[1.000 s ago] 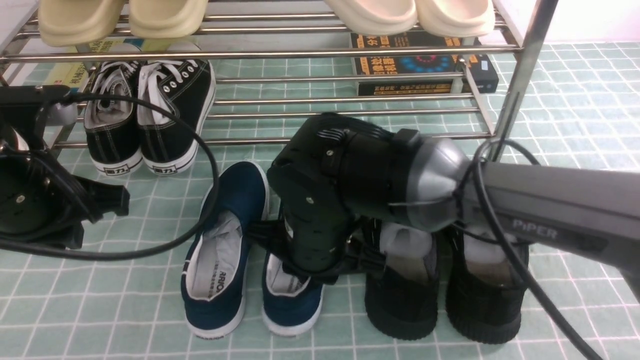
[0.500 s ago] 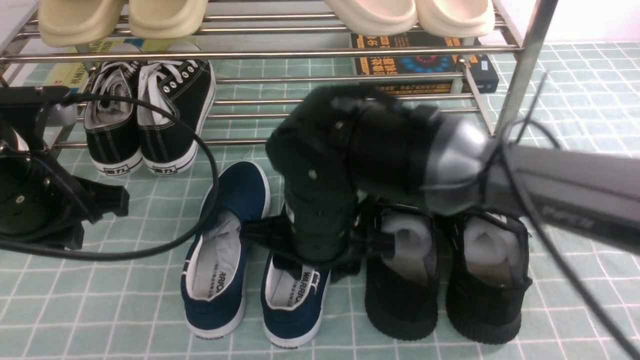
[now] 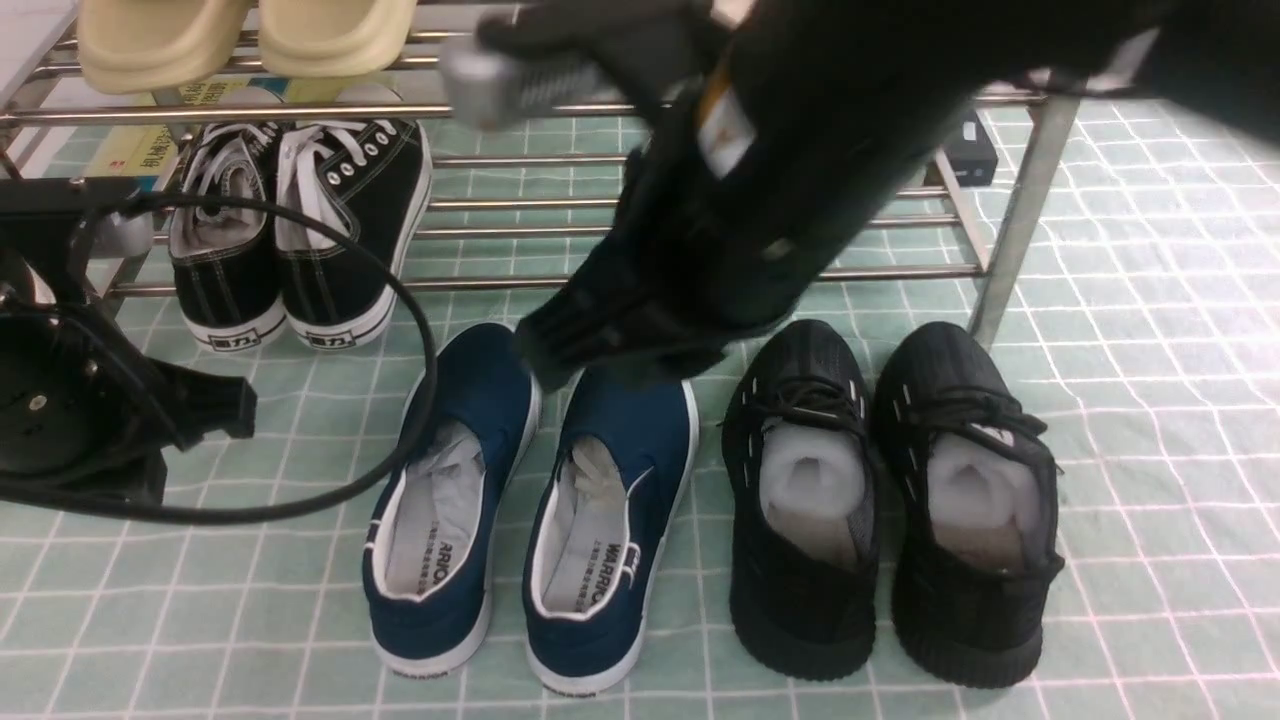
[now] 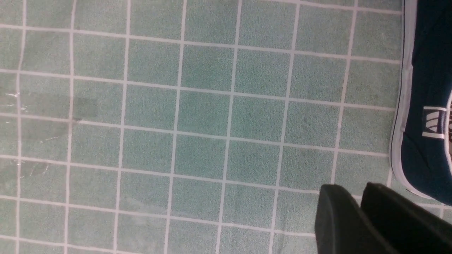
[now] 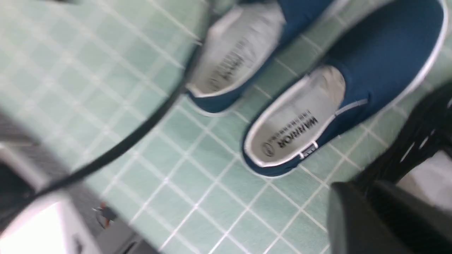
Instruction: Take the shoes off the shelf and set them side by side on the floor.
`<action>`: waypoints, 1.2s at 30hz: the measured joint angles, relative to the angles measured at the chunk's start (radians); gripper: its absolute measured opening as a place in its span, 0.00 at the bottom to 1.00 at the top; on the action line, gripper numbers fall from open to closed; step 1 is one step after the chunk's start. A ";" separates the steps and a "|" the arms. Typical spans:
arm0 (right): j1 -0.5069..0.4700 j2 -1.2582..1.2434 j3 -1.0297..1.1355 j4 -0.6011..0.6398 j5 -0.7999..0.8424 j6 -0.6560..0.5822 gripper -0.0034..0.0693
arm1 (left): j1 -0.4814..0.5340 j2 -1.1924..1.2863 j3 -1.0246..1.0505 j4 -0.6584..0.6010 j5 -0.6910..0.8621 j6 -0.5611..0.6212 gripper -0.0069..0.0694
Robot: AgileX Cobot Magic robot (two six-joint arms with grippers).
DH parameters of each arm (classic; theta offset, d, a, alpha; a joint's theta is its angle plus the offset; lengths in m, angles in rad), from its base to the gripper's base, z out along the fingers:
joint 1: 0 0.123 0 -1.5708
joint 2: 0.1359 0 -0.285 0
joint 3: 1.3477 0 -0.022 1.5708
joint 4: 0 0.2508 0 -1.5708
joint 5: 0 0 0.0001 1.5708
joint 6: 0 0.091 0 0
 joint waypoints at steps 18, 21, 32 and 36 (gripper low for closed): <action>0.000 -0.839 0.857 0.106 -0.360 -0.301 0.03 | 0.000 0.000 0.000 -0.003 0.044 0.000 0.28; 0.000 -0.880 1.029 0.138 -0.563 -0.327 0.03 | 0.000 0.000 0.000 -0.004 0.045 0.000 0.28; 0.000 -0.898 1.269 0.168 -0.936 -0.339 0.04 | 0.000 0.000 0.000 -0.003 0.073 0.000 0.28; 0.000 -0.898 1.274 0.168 -0.921 -0.340 0.04 | 0.000 0.000 0.000 -0.002 0.077 0.000 0.29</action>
